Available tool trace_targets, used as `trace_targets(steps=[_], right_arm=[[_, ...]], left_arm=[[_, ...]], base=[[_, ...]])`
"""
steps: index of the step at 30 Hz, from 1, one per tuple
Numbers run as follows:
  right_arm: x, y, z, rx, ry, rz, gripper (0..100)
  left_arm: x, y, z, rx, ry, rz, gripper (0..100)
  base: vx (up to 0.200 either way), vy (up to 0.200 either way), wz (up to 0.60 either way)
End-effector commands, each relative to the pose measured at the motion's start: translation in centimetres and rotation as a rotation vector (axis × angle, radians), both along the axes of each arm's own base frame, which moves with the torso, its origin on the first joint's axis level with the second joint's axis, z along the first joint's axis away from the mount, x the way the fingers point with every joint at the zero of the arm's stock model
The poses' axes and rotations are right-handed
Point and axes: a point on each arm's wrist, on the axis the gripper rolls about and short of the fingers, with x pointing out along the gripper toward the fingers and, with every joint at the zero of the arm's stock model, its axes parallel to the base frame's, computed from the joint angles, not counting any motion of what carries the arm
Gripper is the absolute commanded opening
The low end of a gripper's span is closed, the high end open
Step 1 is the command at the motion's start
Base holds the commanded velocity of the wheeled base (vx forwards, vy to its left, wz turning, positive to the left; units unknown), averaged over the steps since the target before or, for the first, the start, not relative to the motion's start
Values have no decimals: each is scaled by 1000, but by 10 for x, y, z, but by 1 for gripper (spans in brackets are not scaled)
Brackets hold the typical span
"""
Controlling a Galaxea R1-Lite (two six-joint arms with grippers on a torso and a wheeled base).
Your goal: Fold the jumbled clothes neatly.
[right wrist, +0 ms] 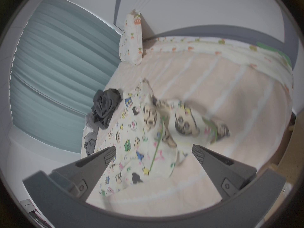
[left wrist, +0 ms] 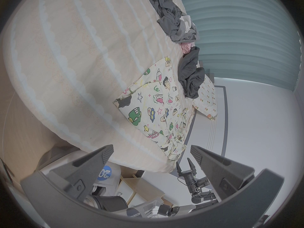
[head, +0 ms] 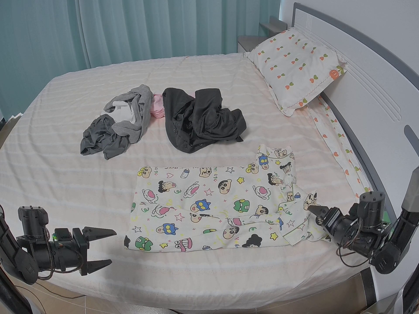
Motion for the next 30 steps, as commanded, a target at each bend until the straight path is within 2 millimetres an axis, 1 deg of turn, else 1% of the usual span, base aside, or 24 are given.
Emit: trace_targets(steps=[1, 4, 6, 7, 11, 13, 15, 18, 24, 30], right_arm=[[-17, 13, -12, 23, 84, 51, 100], [-17, 18, -18, 27, 112, 59, 100], [-16, 24, -28, 20, 146, 63, 100], [-16, 24, -28, 20, 146, 63, 100], [-8, 35, -42, 27, 112, 68, 100], [-8, 36, -43, 29, 109, 70, 100], [-4, 40, -50, 32, 81, 72, 100], [-3, 41, -53, 29, 82, 72, 100], [1, 41, -52, 37, 68, 67, 100], [11, 46, -49, 54, 27, 67, 100]], left_arm=[[0, 0, -1, 0, 2, -1, 100], [0, 0, -1, 0, 2, -1, 100], [0, 0, -1, 0, 2, -1, 100], [0, 0, -1, 0, 2, -1, 100], [0, 0, -1, 0, 2, -1, 100], [0, 0, -1, 0, 2, -1, 100], [0, 0, -1, 0, 2, -1, 100], [0, 0, -1, 0, 2, -1, 100], [0, 0, -1, 0, 2, -2, 100], [0, 0, -1, 1, 1, -1, 100]], base=[[0, 0, 0], [0, 0, 0], [0, 0, 0], [0, 0, 0], [0, 0, 0], [0, 0, 0], [0, 0, 0], [0, 0, 0], [0, 0, 0], [0, 0, 0]])
